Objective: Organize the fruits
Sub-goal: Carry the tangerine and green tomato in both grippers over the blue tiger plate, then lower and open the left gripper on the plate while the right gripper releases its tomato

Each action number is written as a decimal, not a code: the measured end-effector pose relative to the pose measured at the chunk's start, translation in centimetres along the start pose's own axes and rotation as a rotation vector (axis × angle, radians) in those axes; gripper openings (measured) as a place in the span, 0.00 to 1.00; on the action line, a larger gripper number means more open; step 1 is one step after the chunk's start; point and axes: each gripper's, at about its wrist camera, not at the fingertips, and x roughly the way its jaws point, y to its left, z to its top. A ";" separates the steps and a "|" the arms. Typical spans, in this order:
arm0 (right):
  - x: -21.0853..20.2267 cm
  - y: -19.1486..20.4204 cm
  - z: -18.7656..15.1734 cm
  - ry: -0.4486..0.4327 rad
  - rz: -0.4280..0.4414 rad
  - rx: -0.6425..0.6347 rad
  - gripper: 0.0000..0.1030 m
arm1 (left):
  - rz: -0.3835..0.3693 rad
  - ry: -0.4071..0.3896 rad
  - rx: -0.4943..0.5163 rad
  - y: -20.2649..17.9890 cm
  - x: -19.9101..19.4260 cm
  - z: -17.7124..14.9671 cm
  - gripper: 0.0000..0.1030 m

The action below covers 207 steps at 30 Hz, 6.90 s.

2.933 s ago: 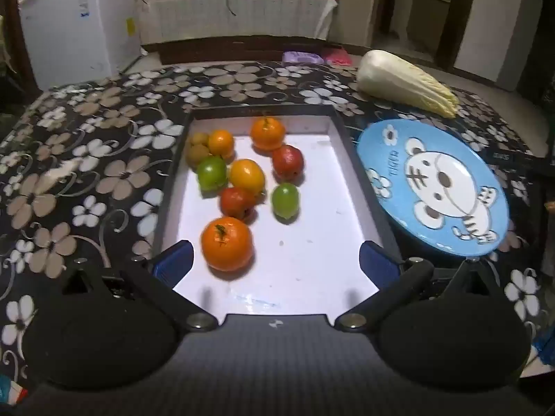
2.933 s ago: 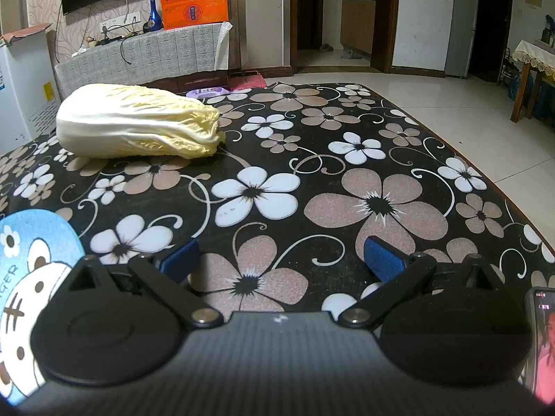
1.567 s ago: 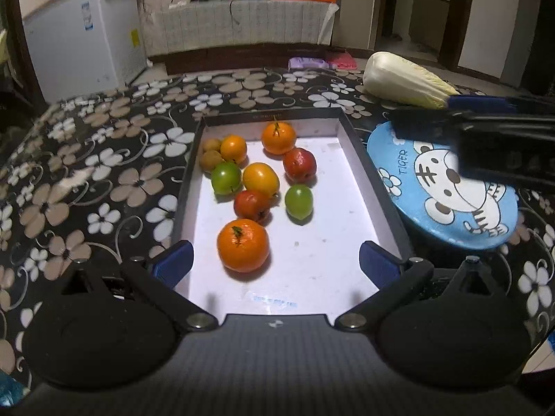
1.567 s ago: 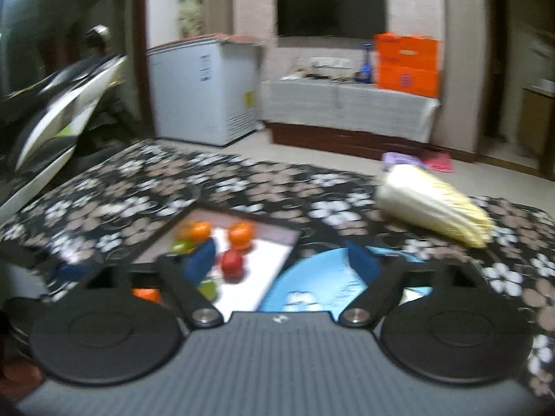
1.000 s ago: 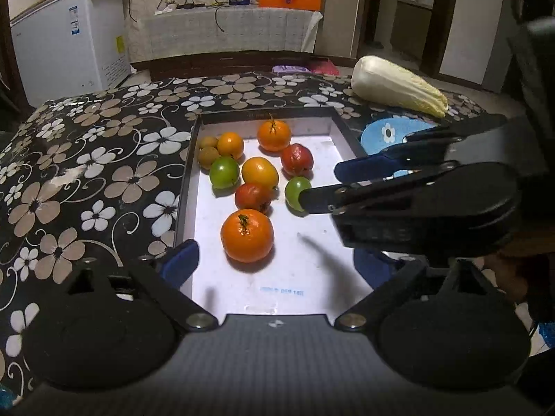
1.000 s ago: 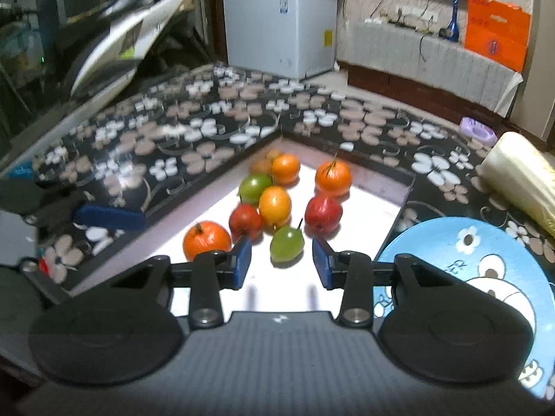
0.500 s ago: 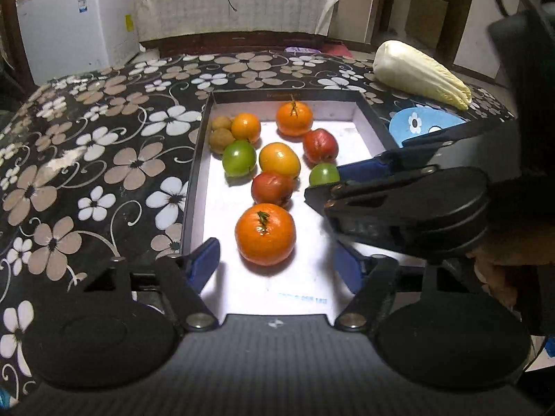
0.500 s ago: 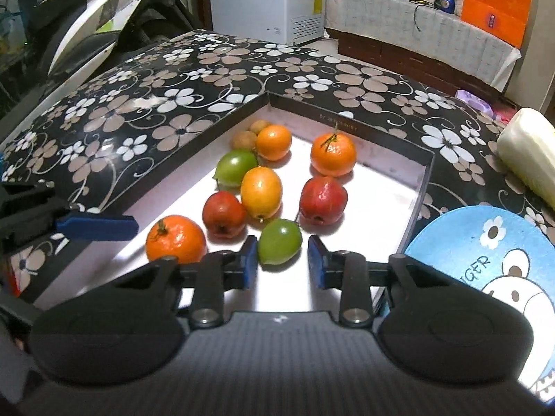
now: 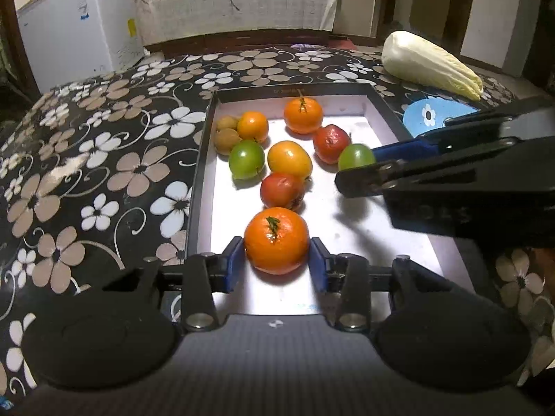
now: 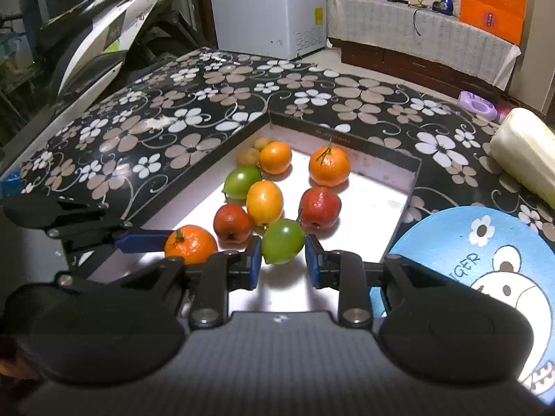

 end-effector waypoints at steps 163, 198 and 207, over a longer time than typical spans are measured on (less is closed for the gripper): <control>-6.9 -13.7 -8.2 0.037 -0.248 0.209 0.31 | -0.282 -0.012 0.220 -19.1 1.8 2.5 0.45; -8.9 -13.3 -6.5 -0.124 -0.241 0.253 0.31 | -0.306 -0.123 0.174 -17.7 -1.4 3.3 0.59; -8.6 -12.1 -5.4 -0.152 -0.225 0.251 0.31 | -0.302 -0.138 0.155 -16.3 -2.0 3.5 0.59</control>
